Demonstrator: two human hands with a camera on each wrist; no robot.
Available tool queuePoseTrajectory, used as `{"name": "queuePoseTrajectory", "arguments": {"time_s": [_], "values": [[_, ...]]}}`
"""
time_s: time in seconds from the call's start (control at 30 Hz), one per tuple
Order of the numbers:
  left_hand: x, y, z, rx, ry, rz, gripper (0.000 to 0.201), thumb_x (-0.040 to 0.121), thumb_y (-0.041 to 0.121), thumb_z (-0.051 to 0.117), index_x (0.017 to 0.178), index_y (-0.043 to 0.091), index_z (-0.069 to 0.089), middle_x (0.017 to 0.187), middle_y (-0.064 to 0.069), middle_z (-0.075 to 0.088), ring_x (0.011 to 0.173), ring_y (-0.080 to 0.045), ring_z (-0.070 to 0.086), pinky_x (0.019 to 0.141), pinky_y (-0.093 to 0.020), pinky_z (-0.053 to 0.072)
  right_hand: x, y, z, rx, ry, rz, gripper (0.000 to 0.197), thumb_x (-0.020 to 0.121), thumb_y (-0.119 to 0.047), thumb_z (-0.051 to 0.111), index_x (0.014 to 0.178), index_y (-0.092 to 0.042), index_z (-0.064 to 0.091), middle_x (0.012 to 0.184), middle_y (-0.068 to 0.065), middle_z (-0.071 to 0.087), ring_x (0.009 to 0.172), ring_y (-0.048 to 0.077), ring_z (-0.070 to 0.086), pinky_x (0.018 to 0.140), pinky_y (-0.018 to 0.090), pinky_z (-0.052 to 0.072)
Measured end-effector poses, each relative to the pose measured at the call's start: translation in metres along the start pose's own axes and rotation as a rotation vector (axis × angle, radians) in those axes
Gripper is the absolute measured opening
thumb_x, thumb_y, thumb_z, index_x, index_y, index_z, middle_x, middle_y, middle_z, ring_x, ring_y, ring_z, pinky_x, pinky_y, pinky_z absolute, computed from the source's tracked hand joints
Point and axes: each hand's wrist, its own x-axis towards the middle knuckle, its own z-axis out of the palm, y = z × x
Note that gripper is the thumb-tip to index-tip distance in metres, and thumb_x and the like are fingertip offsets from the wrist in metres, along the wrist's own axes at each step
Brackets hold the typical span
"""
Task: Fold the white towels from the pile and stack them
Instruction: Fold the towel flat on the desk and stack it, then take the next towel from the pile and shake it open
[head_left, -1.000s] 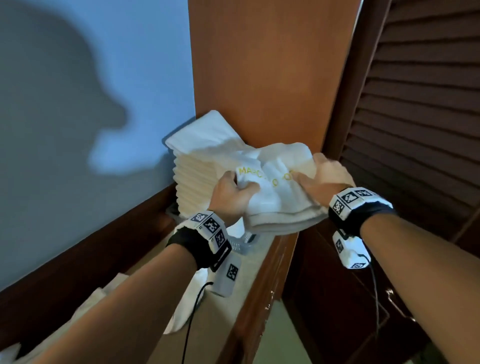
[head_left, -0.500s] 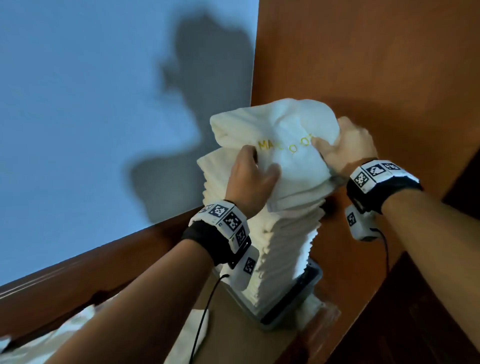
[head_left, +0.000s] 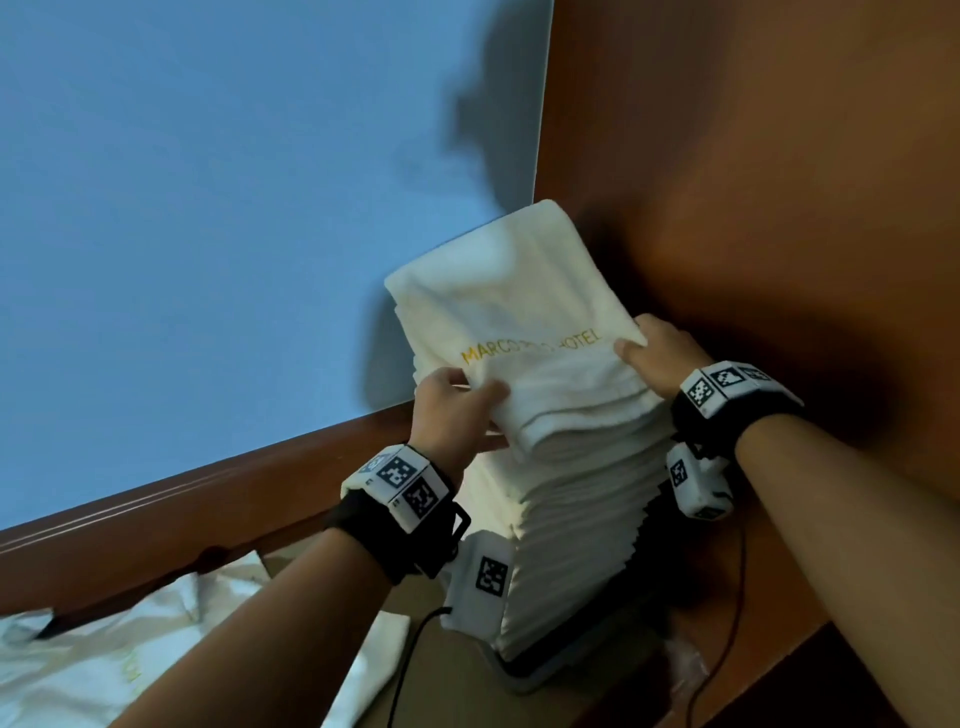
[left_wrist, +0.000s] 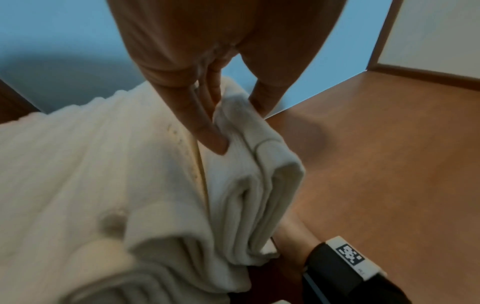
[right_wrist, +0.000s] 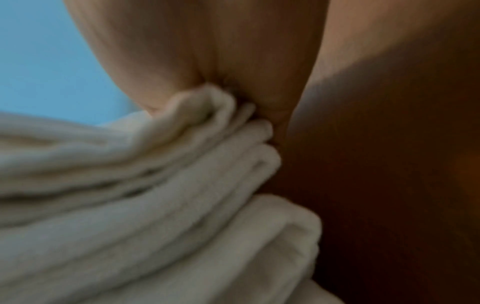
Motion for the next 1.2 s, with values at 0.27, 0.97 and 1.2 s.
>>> {"name": "queuePoseTrajectory", "arguments": {"time_s": [0.27, 0.97, 1.2], "values": [[0.019, 0.011, -0.023, 0.550, 0.177, 0.280, 0.082, 0.072, 0.062, 0.070, 0.135, 0.018, 0.041, 0.132, -0.009, 0.053, 0.116, -0.029, 0.056, 0.098, -0.046, 0.049, -0.021, -0.011, -0.009, -0.326, 0.118, -0.108, 0.041, 0.086, -0.032, 0.057, 0.123, -0.017, 0.049, 0.129, 0.010, 0.050, 0.113, 0.034, 0.048, 0.090, 0.044, 0.045], [0.170, 0.014, 0.007, 1.640, -0.292, 0.462, 0.110, 0.054, 0.102, 0.022, 0.152, 0.057, 0.004, 0.166, 0.006, -0.017, 0.153, -0.030, -0.014, 0.122, -0.054, 0.002, -0.010, -0.020, 0.074, -0.232, -0.278, -0.118, 0.092, 0.065, -0.098, 0.023, 0.147, -0.060, 0.006, 0.164, -0.009, -0.016, 0.151, 0.026, -0.013, 0.116, 0.063, -0.004], [0.157, 0.037, 0.007, 1.654, -0.337, 0.410, 0.093, 0.075, 0.089, 0.039, 0.155, 0.052, 0.009, 0.167, 0.008, -0.011, 0.153, -0.031, -0.009, 0.124, -0.053, 0.004, -0.012, -0.022, 0.064, -0.277, -0.292, -0.104, 0.092, 0.065, -0.098, 0.024, 0.147, -0.061, 0.007, 0.164, -0.011, -0.014, 0.151, 0.026, -0.009, 0.117, 0.062, -0.001]]}}
